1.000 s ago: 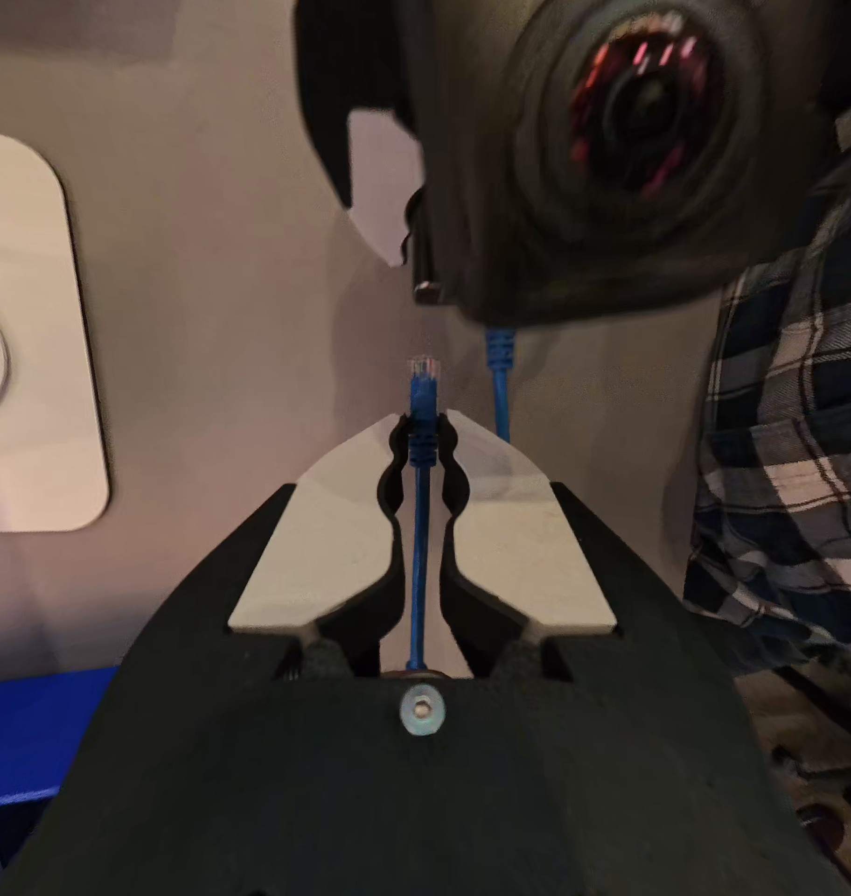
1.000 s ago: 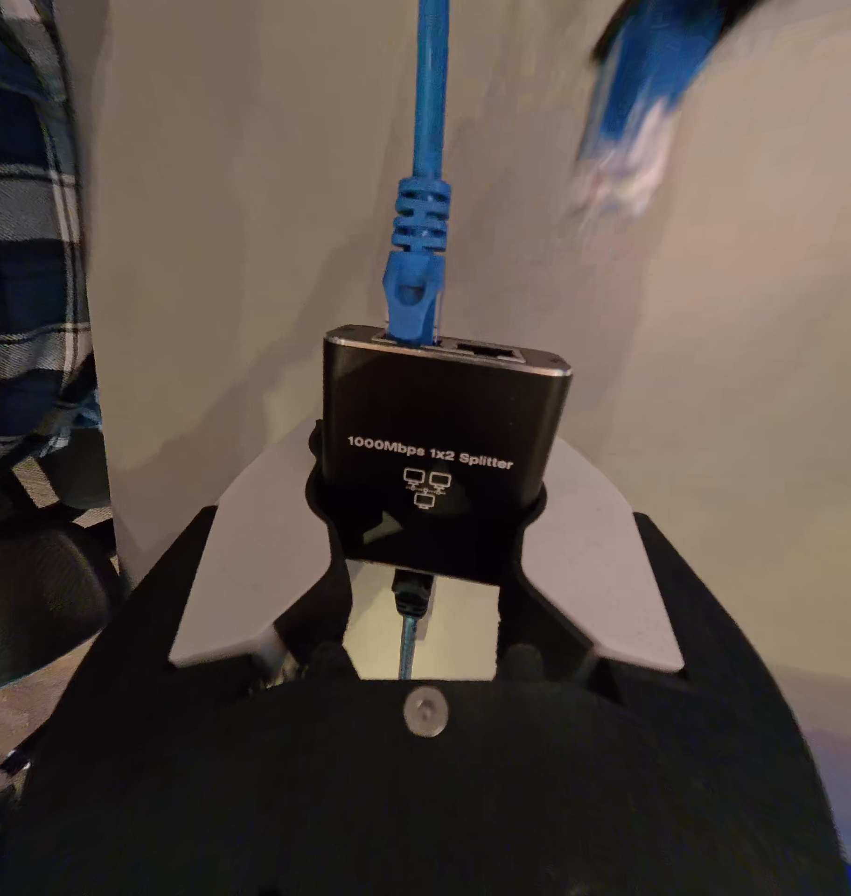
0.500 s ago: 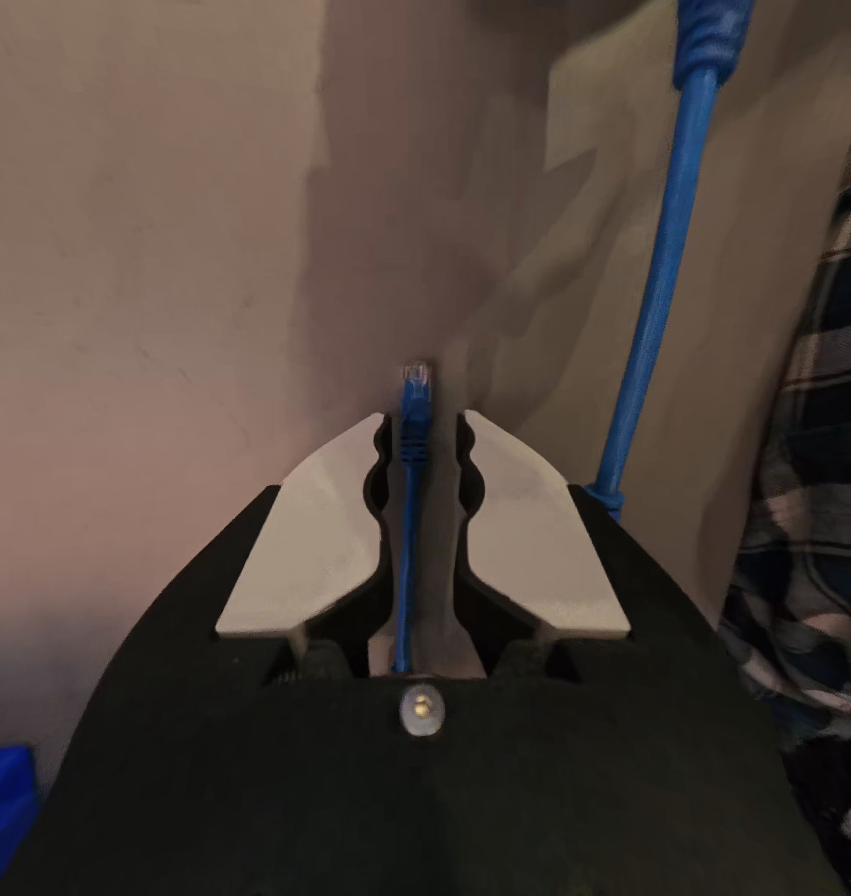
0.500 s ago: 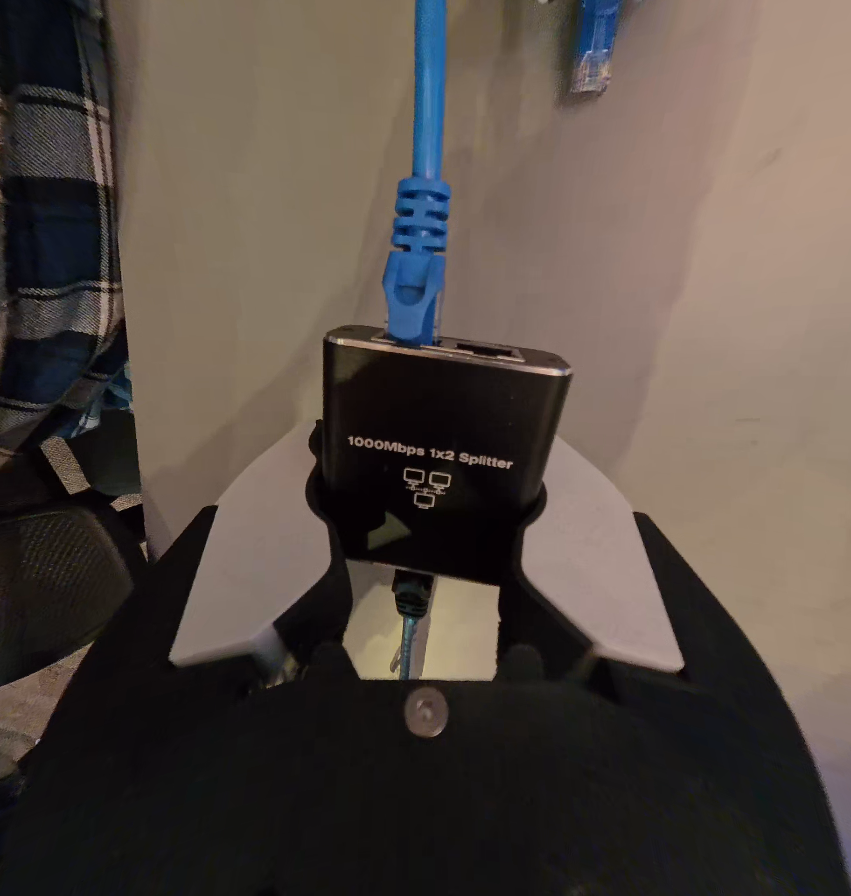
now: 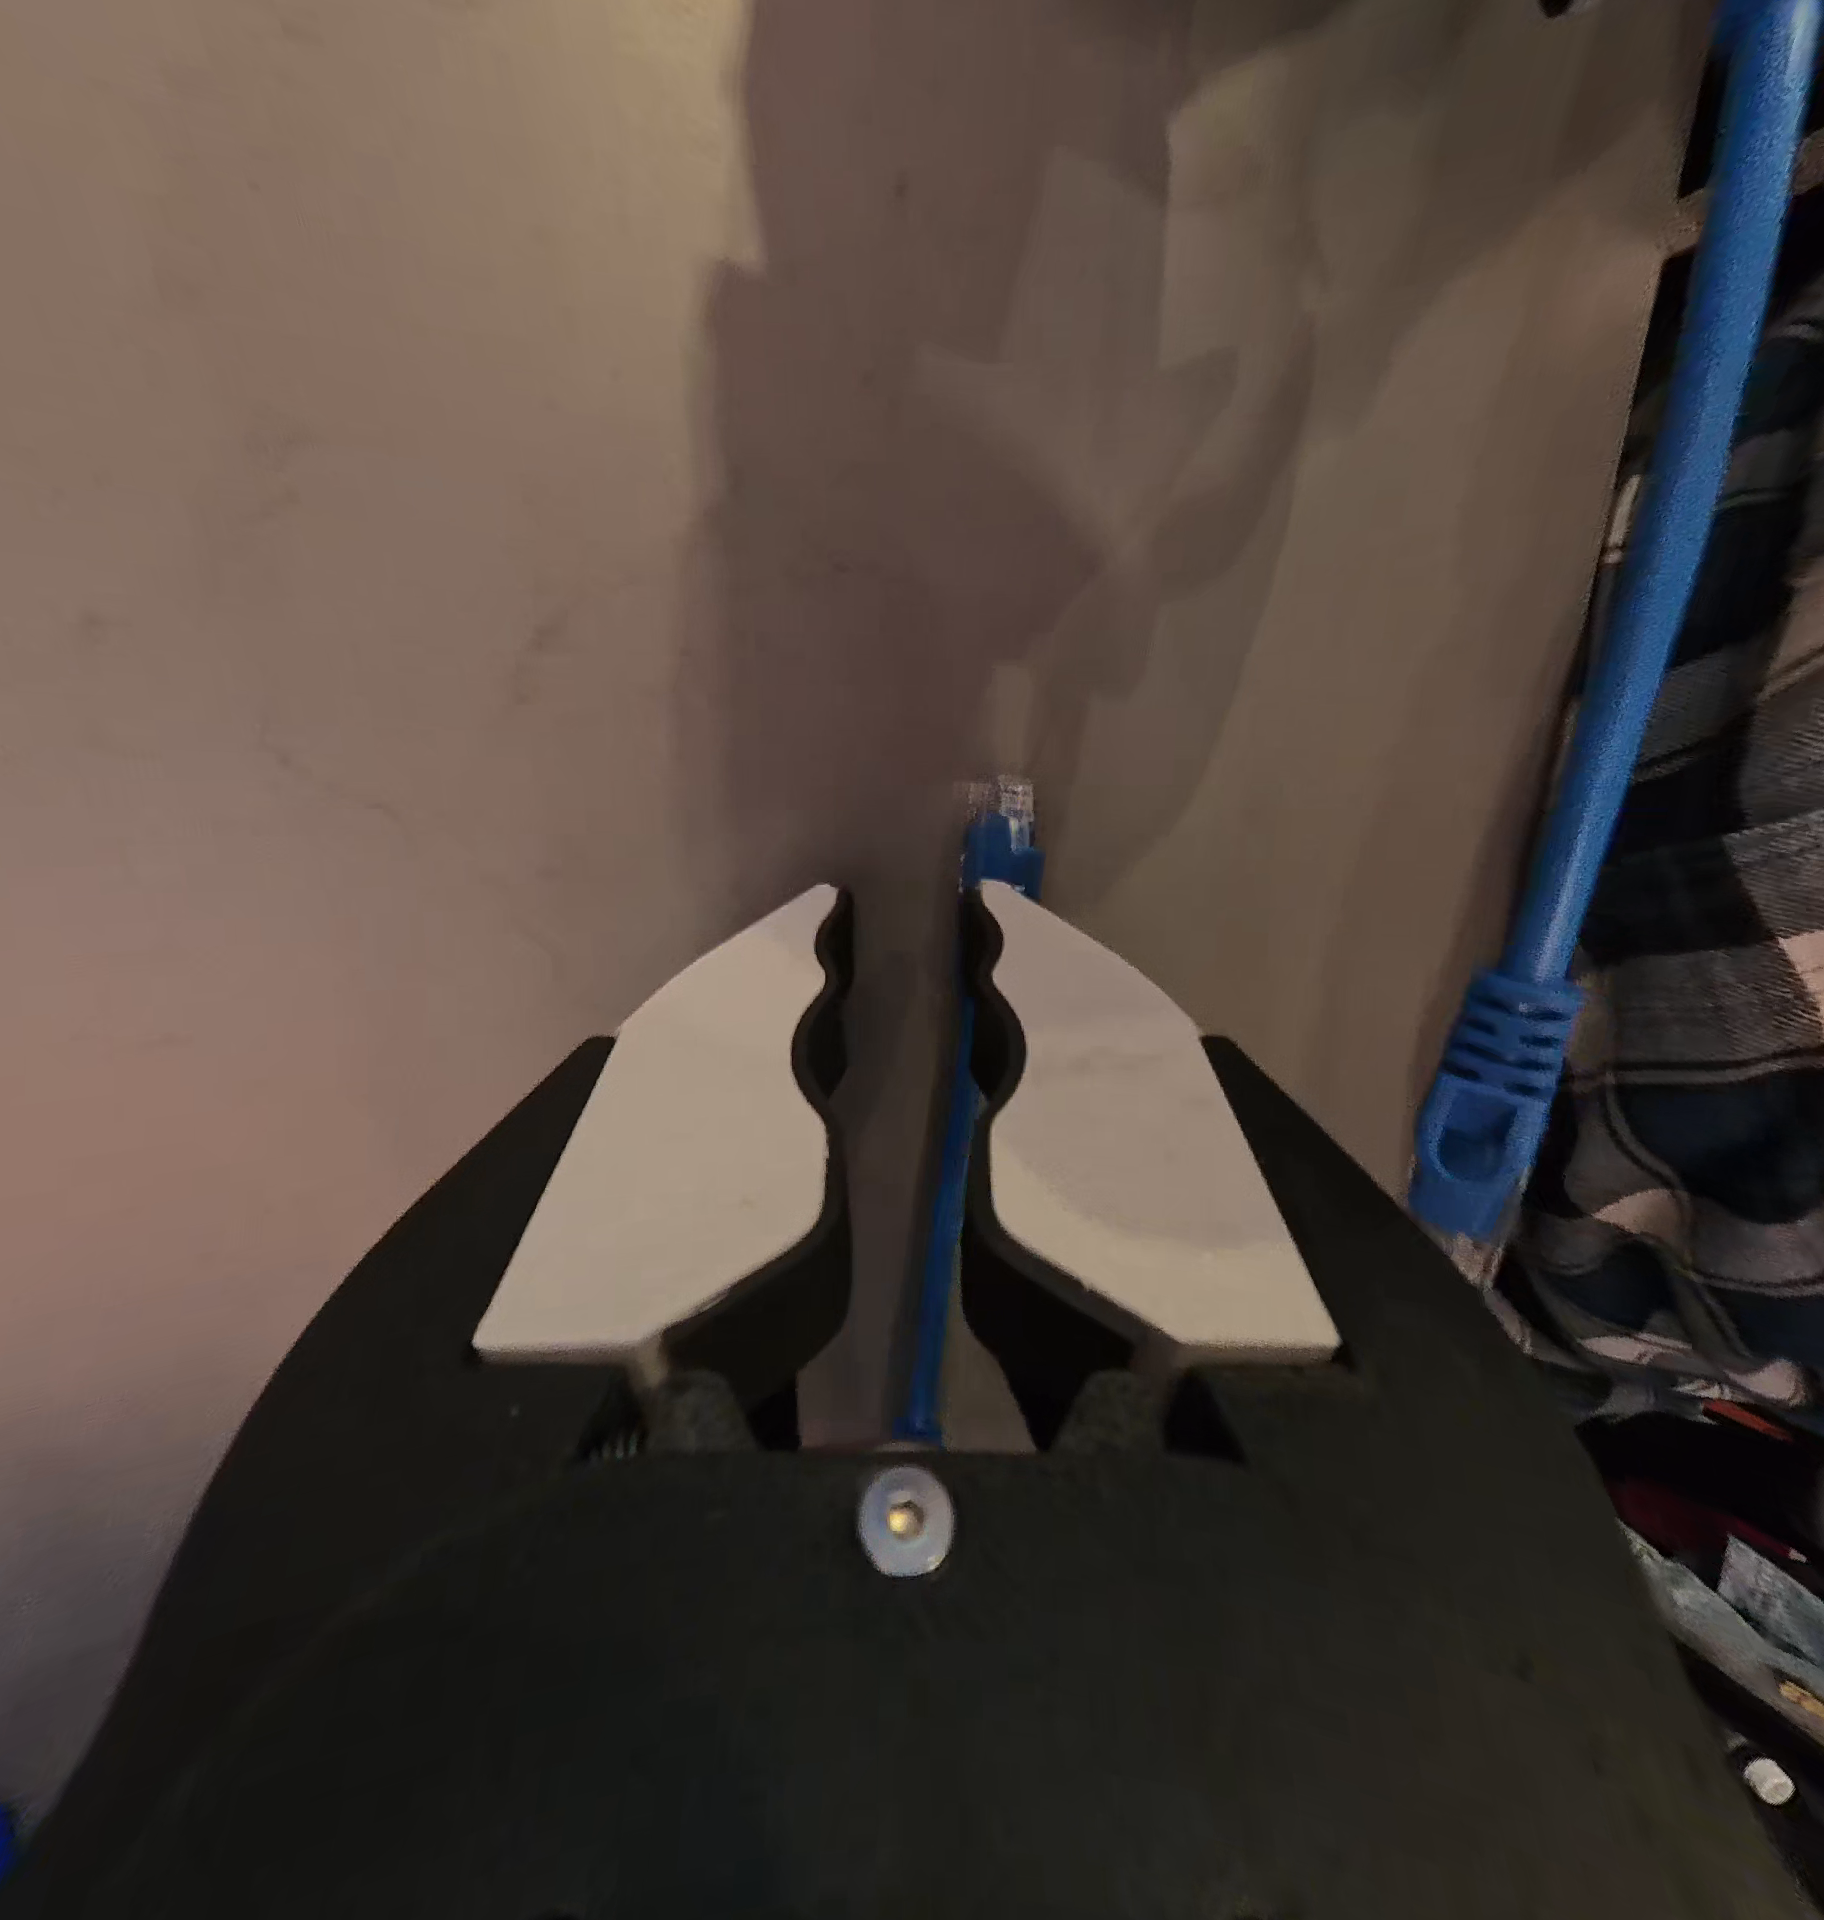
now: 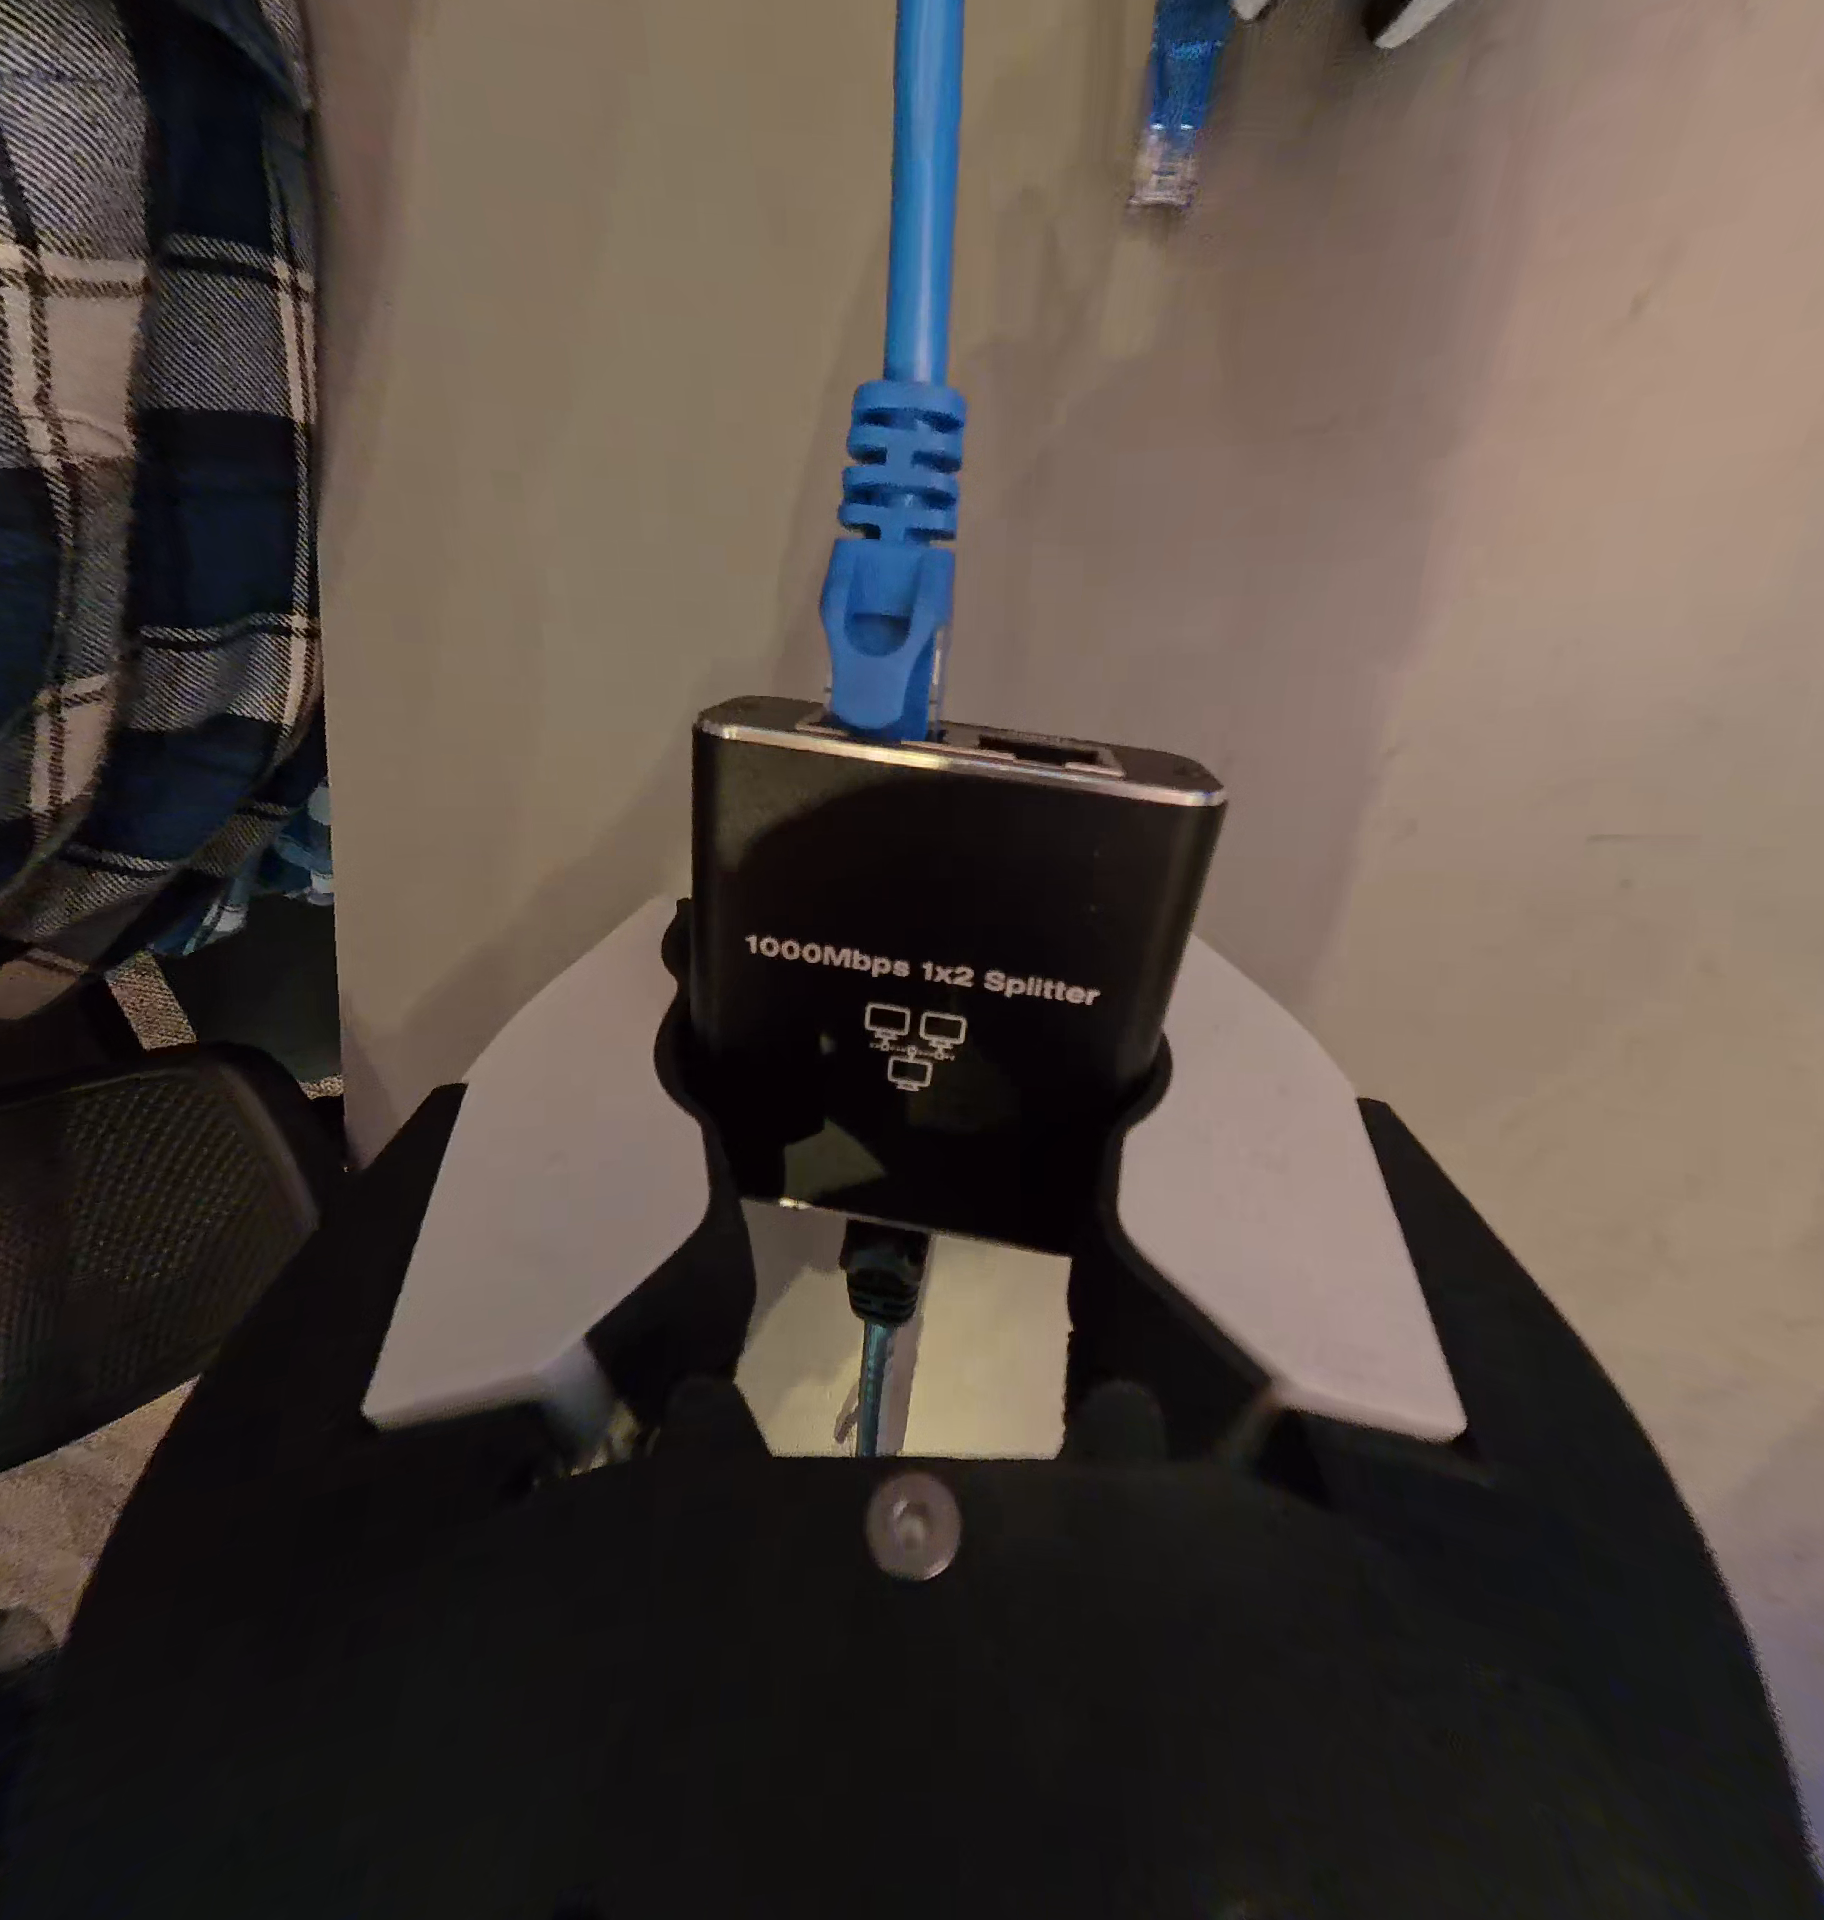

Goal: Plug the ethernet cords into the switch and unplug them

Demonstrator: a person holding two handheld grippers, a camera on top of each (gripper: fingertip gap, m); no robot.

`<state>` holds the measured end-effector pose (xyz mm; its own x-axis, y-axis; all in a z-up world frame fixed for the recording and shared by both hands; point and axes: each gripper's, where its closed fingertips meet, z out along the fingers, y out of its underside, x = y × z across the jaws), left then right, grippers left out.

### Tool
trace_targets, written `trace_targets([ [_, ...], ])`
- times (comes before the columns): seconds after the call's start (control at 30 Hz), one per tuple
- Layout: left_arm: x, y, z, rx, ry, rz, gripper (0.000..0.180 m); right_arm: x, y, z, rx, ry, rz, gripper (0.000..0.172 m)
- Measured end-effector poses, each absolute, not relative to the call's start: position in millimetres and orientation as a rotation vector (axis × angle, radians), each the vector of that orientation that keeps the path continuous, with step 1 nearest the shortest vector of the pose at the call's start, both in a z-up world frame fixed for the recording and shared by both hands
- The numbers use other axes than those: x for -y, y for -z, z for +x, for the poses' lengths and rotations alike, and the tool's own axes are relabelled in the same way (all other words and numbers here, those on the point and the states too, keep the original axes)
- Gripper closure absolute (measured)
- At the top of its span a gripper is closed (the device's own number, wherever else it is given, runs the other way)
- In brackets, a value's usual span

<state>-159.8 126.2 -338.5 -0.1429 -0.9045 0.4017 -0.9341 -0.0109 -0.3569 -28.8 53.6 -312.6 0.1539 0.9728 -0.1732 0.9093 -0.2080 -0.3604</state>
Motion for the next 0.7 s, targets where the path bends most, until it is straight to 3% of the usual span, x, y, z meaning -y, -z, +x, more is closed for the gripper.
trace_targets([
  [0.03, -125, 337, -160, 2.176, -0.878, 2.014, 0.16, -54, 313, -28, 1.858, -0.553, -2.249, 0.094],
  [0.37, -114, 341, -164, 2.245, -0.826, 1.951, 0.166, -50, 311, -33, 1.86, -0.566, -2.237, 0.094],
  [0.7, -107, 340, -163, 2.477, -0.683, 2.005, 0.16, -49, 310, -29, 1.852, -0.557, -2.233, 0.094],
])
